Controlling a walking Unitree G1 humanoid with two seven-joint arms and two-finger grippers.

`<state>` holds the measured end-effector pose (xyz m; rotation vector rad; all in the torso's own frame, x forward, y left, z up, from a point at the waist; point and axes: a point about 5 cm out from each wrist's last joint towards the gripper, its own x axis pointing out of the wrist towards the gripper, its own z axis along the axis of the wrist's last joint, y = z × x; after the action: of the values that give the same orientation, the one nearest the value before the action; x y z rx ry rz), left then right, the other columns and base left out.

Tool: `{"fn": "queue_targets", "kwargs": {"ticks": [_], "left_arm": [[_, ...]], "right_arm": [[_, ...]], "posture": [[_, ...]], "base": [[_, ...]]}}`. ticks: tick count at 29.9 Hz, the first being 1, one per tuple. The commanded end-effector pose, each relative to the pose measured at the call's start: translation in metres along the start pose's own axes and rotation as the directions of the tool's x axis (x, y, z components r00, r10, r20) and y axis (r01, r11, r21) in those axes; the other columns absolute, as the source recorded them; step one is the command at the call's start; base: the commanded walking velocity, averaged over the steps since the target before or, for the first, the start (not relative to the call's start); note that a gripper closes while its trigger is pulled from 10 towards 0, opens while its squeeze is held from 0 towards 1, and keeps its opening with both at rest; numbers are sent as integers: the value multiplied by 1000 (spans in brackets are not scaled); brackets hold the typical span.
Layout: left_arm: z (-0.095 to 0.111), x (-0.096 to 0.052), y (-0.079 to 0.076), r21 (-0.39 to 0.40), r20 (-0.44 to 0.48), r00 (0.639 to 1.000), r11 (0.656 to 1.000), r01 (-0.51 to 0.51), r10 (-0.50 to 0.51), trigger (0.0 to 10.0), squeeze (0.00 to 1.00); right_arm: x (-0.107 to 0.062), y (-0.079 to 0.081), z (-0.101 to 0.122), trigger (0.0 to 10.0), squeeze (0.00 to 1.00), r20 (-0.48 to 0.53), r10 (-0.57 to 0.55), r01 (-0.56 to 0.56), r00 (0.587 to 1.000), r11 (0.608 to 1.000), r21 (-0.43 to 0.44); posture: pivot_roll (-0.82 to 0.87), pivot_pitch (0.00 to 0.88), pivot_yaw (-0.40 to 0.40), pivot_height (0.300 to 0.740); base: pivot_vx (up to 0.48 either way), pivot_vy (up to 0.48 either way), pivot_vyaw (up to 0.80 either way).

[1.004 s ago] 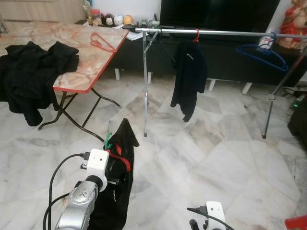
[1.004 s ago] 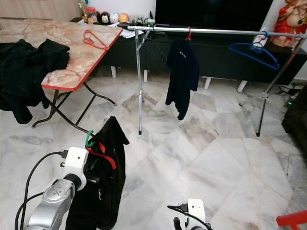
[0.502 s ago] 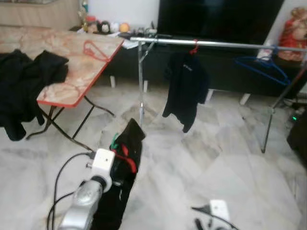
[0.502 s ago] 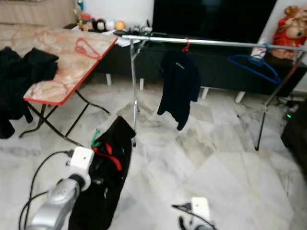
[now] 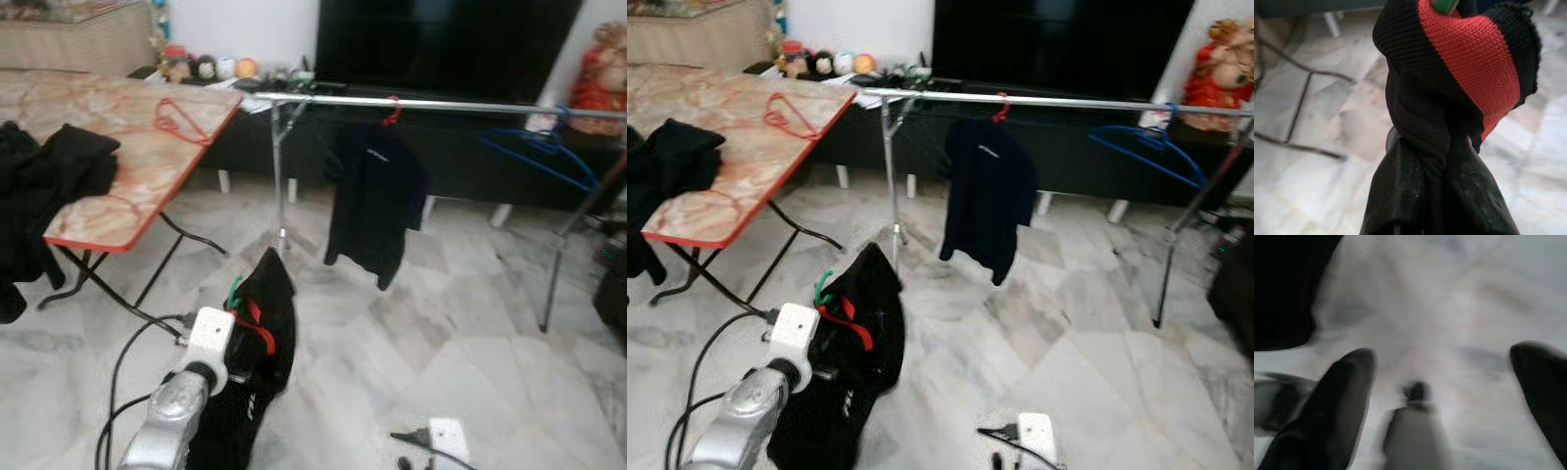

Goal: Hang hanger

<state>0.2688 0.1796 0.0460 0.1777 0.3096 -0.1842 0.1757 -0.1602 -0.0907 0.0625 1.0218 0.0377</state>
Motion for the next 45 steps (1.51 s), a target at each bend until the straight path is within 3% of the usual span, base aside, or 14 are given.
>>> {"fn": "queue_targets", "kwargs": {"ticks": [1, 26, 32, 36, 39, 45], "left_arm": [[12, 5, -8, 3, 57, 998, 1000, 21, -21, 10000, 0], [8, 3, -4, 9, 54, 998, 1000, 15, -15, 10000, 0], [4, 1, 1, 28, 44, 998, 999, -36, 35, 10000, 0], [1, -1, 4, 13, 35, 998, 999, -44, 44, 10000, 0], [0, -5, 10, -54, 49, 993, 993, -101, 103, 10000, 0], [-5, -8, 14, -52, 40, 992, 991, -122, 124, 10000, 0]], "right_arm": [[-2, -14, -3, 10000, 0, -5, -37, 37, 999, 999, 4], [-2, -12, -6, 10000, 0, -7, -34, 34, 999, 999, 11], [-3, -12, -7, 10000, 0, -10, -29, 29, 1000, 1000, 7], [-3, -11, -7, 10000, 0, -10, -27, 27, 1000, 1000, 7], [-2, -10, -7, 10000, 0, -7, -24, 24, 1000, 1000, 6], [-2, -9, -8, 10000, 0, -9, -14, 14, 1000, 1000, 3]], "posture": [[55, 0, -44, 740], [55, 0, -43, 740], [56, 0, -44, 740], [58, 0, -42, 740], [56, 0, -40, 740], [49, 0, -32, 740]], "base": [[352, 0, 0], [351, 0, 0], [218, 0, 0], [0, 0, 0], [0, 0, 0], [0, -199, 0]]}}
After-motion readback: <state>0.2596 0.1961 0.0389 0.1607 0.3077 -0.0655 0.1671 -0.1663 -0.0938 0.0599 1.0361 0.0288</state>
